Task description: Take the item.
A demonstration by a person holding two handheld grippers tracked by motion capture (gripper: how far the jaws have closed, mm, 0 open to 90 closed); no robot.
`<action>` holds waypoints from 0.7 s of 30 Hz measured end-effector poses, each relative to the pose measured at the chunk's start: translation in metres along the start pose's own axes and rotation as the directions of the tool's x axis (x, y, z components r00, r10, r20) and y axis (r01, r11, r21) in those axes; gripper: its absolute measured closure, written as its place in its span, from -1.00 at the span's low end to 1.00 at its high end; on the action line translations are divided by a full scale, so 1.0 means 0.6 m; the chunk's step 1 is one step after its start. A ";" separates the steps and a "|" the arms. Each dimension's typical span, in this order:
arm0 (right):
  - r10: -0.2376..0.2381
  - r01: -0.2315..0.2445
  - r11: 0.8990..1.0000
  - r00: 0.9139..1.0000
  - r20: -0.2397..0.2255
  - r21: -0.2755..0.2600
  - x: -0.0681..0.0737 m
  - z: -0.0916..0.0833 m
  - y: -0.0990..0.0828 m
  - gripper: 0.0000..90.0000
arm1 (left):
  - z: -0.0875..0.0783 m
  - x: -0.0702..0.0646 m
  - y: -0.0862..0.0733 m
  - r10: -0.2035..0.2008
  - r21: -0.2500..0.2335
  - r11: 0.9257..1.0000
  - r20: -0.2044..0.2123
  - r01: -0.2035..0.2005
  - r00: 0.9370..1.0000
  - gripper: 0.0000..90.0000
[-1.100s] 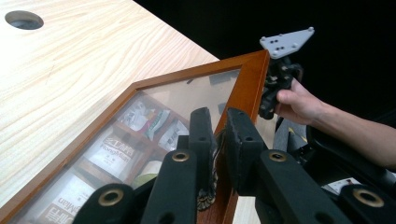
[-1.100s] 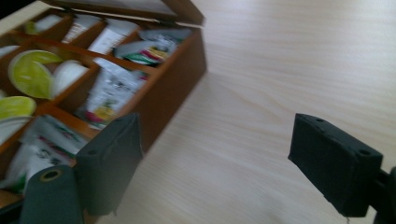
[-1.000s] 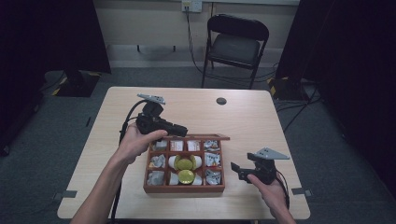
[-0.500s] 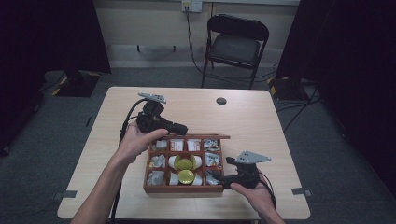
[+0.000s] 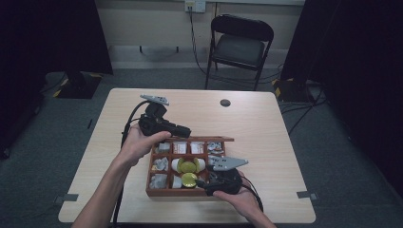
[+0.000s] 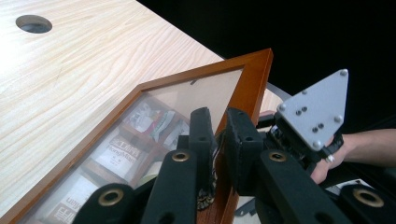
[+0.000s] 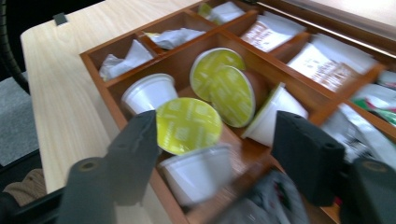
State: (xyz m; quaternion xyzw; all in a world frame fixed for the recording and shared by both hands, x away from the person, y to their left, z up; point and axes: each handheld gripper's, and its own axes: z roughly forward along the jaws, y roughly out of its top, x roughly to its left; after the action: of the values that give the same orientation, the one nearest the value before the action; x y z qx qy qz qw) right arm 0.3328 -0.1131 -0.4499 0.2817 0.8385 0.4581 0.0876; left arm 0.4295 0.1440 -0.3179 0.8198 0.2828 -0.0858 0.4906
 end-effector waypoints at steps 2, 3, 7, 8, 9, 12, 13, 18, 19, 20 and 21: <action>-0.010 0.010 1.000 1.000 -0.011 0.013 0.005 0.008 0.003 -0.26 | 0.000 0.000 0.000 -0.001 0.001 1.000 0.002 0.001 1.000 0.81; -0.014 0.015 1.000 1.000 -0.019 0.020 0.008 0.013 0.005 -0.26 | 0.000 0.000 0.000 -0.001 0.001 1.000 0.003 0.001 1.000 0.81; -0.040 0.042 0.997 0.999 -0.036 0.060 0.019 0.040 0.011 -0.21 | 0.000 0.000 -0.001 -0.008 0.002 1.000 0.003 0.008 1.000 0.81; -0.044 0.046 0.997 0.998 -0.037 0.068 0.020 0.045 0.013 -0.20 | 0.000 0.000 -0.001 -0.008 0.002 1.000 0.003 0.008 1.000 0.81; -0.038 0.041 0.996 0.999 -0.037 0.074 0.021 0.050 0.014 -0.20 | 0.000 0.000 -0.001 -0.008 0.000 1.000 0.005 0.008 1.000 0.81; -0.030 0.033 0.996 0.999 -0.037 0.088 0.021 0.058 0.017 -0.20 | 0.000 0.000 0.000 -0.006 0.001 1.000 0.003 0.006 1.000 0.81; -0.026 0.029 0.994 0.999 -0.034 0.105 0.021 0.062 0.019 -0.23 | 0.000 0.000 0.000 -0.006 0.001 1.000 0.003 0.006 1.000 0.81; 0.005 -0.003 0.990 1.000 -0.013 0.141 0.021 0.071 0.023 -0.24 | 0.000 0.000 -0.001 -0.006 0.001 1.000 0.003 0.005 1.000 0.81; 0.005 -0.005 0.989 1.000 0.001 0.150 0.022 0.074 0.023 -0.24 | 0.000 0.000 -0.001 -0.003 0.002 1.000 0.003 0.003 1.000 0.81; 0.006 -0.006 0.988 1.000 0.000 0.154 0.023 0.075 0.023 -0.23 | 0.000 0.000 -0.001 -0.002 0.002 1.000 0.001 0.002 1.000 0.81; 0.019 -0.019 0.987 1.000 -0.001 0.159 0.023 0.077 0.023 -0.24 | 0.000 0.000 -0.001 -0.001 0.002 1.000 0.001 0.001 1.000 0.81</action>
State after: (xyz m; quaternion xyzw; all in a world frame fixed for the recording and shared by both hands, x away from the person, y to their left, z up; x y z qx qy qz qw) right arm 0.3453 -0.0667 -0.4632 0.2954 0.8697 0.3909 0.0594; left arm 0.4292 0.1444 -0.3181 0.8200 0.2828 -0.0866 0.4900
